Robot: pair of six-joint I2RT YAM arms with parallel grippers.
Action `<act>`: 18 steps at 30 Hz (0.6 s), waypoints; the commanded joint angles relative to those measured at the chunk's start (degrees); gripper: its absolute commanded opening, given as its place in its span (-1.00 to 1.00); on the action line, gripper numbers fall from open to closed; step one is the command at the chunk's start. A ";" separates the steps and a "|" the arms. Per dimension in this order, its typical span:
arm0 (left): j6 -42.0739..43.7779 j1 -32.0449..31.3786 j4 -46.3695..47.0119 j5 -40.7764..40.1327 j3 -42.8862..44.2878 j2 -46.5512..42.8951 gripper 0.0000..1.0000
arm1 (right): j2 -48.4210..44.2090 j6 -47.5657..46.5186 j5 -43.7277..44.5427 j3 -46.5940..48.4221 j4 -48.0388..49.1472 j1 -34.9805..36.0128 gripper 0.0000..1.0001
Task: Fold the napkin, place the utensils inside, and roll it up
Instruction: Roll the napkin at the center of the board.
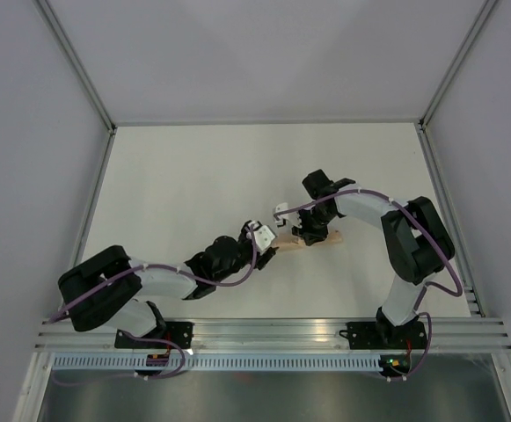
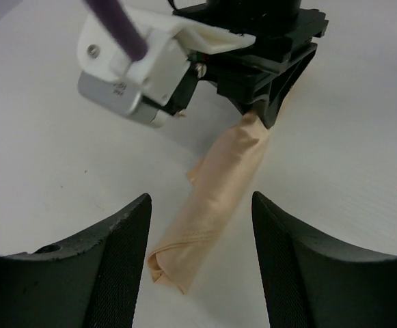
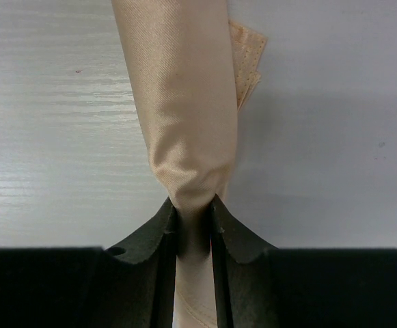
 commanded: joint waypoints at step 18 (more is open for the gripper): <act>11.68 -1.45 -4.85 11.88 17.92 19.77 0.33 | 12.72 -2.97 -3.65 8.50 -15.16 -2.24 -0.73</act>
